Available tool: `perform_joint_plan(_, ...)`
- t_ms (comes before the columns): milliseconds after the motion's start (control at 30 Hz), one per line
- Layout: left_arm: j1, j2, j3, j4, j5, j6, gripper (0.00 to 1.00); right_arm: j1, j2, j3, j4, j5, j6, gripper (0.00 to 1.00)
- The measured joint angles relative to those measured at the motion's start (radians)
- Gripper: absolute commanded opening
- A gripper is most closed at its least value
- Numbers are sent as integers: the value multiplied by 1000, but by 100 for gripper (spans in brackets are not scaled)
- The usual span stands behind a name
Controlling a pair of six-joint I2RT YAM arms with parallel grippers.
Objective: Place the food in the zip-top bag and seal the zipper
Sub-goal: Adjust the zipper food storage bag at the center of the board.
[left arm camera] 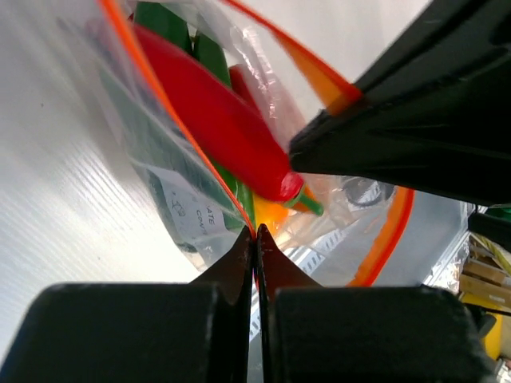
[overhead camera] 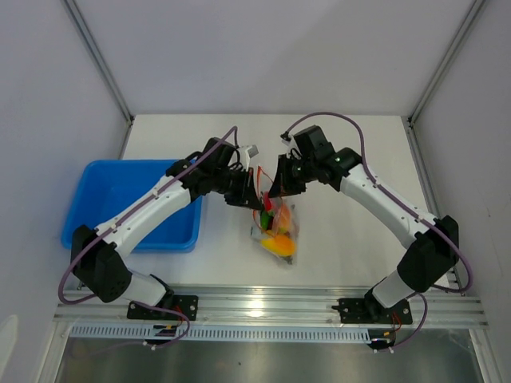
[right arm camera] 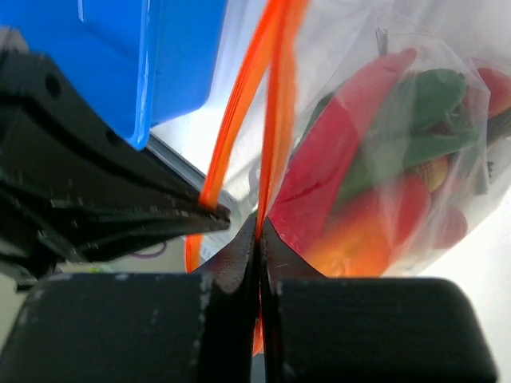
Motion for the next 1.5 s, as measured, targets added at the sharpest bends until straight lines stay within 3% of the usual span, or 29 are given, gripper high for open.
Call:
perform_joint_plan(300,1,-11,-39,129,-7,-82,1,4,117,100,6,9,127,0)
perform_joint_plan(333,1,-11,-39,134,-8,-89,1,6,121,101,9,10,136,2)
perform_joint_plan(500,2,-10,-39,139,-7,-107,1,23,123,103,8,24,155,32)
perform_joint_plan(667,6,-10,-39,139,-6,-106,0,7,95,94,-1,38,133,34)
perform_joint_plan(967,19,-10,-39,138,-6,-104,0,-27,-5,55,-65,24,57,29)
perform_joint_plan(1033,21,-10,-38,138,-6,-104,0,-27,-13,55,-77,24,44,22)
perform_joint_plan(1067,22,-10,-38,137,-5,-103,1,-27,-16,55,-84,25,36,11)
perform_joint_plan(1133,23,-10,-38,137,-1,-103,1,-27,-18,55,-94,27,20,0)
perform_joint_plan(1500,22,15,61,101,90,-95,1,-29,-31,49,-163,46,-15,0)
